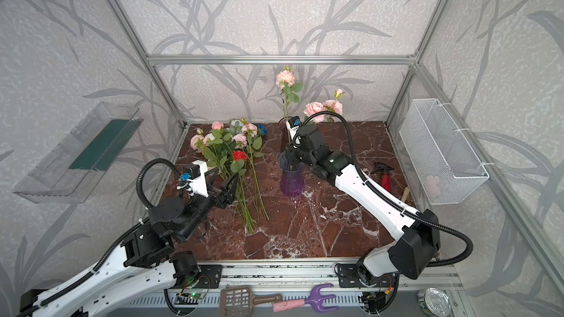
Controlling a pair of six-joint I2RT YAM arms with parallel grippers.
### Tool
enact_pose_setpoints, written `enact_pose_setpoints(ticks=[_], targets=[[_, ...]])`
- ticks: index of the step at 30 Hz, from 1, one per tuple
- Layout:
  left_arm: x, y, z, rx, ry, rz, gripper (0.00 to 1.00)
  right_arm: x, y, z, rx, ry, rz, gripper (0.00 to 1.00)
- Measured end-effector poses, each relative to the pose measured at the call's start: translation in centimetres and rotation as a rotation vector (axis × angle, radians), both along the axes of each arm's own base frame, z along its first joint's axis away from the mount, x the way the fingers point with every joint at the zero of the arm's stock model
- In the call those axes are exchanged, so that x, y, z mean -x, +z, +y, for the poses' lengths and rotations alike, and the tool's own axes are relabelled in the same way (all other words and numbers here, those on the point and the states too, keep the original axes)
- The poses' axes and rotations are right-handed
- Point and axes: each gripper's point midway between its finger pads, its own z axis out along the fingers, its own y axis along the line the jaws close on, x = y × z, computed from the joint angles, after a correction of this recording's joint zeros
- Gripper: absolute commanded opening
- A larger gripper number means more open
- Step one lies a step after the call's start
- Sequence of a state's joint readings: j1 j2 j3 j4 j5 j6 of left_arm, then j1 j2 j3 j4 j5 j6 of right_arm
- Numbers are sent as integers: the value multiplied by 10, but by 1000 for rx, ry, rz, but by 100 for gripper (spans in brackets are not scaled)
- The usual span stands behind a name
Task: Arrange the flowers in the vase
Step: 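Lower the stem into the purple-blue vase with the right gripper while the left draws back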
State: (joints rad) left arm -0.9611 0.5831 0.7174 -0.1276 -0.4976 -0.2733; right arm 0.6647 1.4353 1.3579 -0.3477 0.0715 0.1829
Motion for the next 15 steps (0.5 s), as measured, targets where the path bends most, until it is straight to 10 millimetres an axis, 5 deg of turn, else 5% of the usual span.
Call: enact_pose_setpoints(ticks=[15], targets=[[-7, -14, -9, -38, 2, 28, 78, 28, 28, -9, -73, 7, -45, 22]])
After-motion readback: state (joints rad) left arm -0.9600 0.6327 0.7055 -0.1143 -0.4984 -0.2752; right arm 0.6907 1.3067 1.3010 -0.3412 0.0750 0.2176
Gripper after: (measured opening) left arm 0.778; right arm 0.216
